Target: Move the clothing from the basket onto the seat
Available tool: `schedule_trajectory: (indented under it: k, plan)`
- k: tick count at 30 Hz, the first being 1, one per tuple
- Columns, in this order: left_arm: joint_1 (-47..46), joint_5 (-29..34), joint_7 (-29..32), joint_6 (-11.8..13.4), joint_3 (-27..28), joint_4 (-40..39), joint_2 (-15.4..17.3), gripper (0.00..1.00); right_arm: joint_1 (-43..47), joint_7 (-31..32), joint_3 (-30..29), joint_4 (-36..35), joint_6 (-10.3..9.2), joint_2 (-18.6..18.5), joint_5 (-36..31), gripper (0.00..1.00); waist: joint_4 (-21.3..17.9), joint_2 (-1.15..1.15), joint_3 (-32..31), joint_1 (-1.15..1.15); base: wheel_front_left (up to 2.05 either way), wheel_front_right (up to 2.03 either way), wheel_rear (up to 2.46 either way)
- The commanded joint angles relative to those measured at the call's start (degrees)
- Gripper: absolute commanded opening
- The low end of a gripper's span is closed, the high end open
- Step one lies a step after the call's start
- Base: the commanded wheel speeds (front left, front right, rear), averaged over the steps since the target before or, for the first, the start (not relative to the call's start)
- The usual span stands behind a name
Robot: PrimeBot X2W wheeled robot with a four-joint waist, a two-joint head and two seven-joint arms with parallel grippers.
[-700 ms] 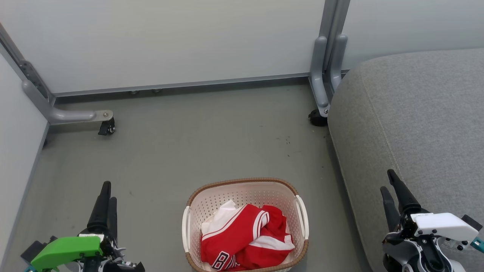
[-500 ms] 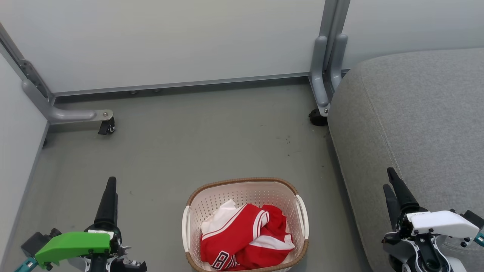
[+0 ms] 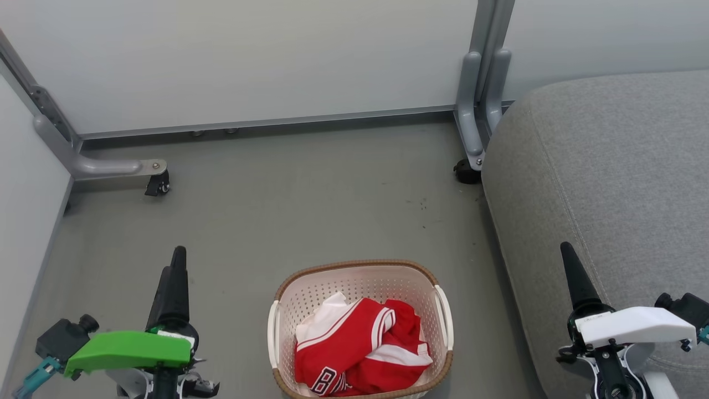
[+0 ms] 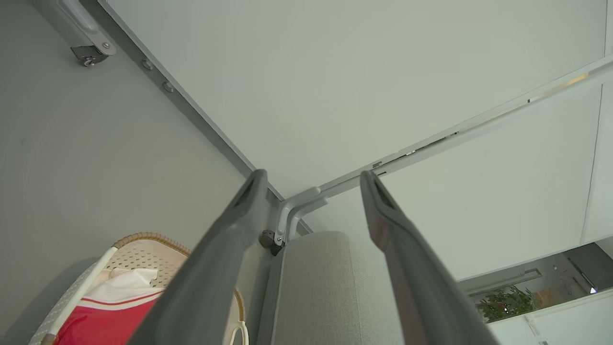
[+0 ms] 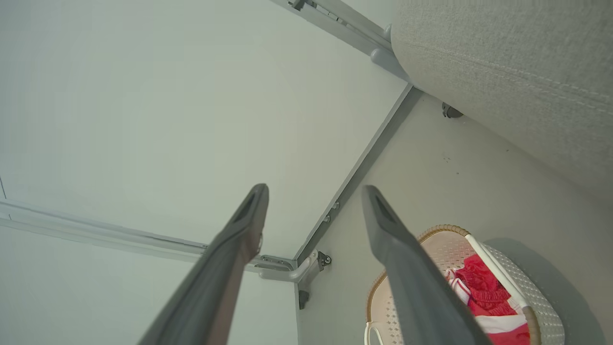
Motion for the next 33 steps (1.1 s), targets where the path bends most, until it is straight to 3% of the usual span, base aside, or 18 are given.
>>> schedule_trajectory:
  k: [1,33]
  plan:
    - [-0.35,2.59,-0.73,0.20,-0.50,-1.61,0.29,1.00,0.00,-0.73,-0.01,-1.30,0.01,-0.28,-2.32,1.00,0.11,0.00,0.04,0.00,0.00,0.00,0.00]
    - [1.38,27.35,-6.86,1.82,-5.61,-8.11,0.43,1.00,2.46,-6.83,4.15,-5.38,0.03,-0.44,-26.62,1.00,-0.09,0.00,0.53,0.00,0.00,0.00,0.00]
